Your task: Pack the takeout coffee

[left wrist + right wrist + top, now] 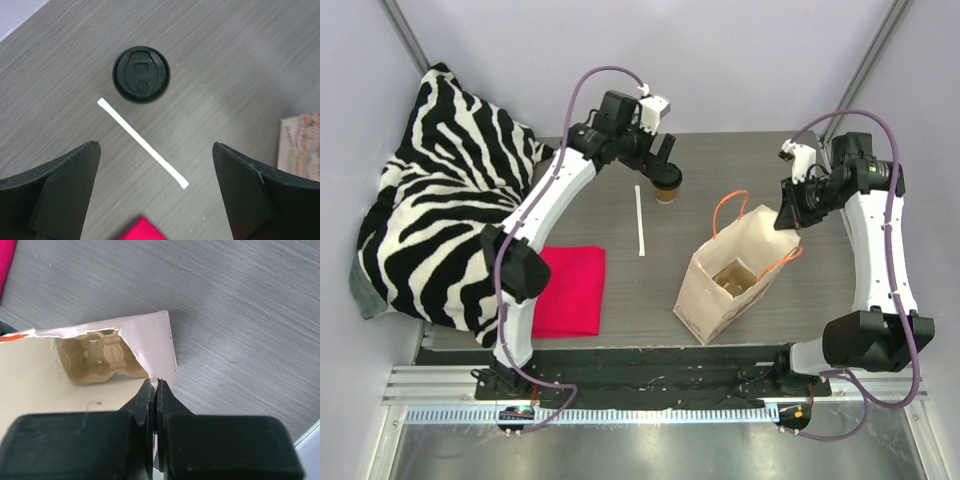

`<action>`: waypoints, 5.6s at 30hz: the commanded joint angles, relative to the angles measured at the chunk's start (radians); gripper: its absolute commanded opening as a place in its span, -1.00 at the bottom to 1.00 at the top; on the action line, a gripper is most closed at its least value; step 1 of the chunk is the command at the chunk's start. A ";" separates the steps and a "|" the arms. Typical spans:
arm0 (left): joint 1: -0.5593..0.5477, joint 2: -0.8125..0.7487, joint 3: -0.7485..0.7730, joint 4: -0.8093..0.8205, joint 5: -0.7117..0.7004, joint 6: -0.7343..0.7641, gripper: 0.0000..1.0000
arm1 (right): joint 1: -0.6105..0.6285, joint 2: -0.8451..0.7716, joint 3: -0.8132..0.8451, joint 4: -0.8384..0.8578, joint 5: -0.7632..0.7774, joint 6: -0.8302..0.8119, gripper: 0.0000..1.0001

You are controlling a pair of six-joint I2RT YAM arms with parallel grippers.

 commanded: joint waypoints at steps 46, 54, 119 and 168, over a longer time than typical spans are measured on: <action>-0.050 0.442 0.174 0.366 -0.166 -0.038 0.89 | -0.034 0.013 -0.048 0.072 -0.081 0.120 -0.98; -0.050 0.456 0.173 0.364 -0.169 -0.013 0.82 | -0.034 0.018 -0.044 0.069 -0.087 0.112 -0.98; -0.051 0.392 0.136 0.282 -0.149 0.001 0.37 | -0.033 0.046 -0.019 0.069 -0.130 0.121 -0.98; -0.074 -0.647 -1.165 0.305 0.265 0.462 0.66 | 0.161 0.147 0.099 0.091 -0.158 0.102 -0.98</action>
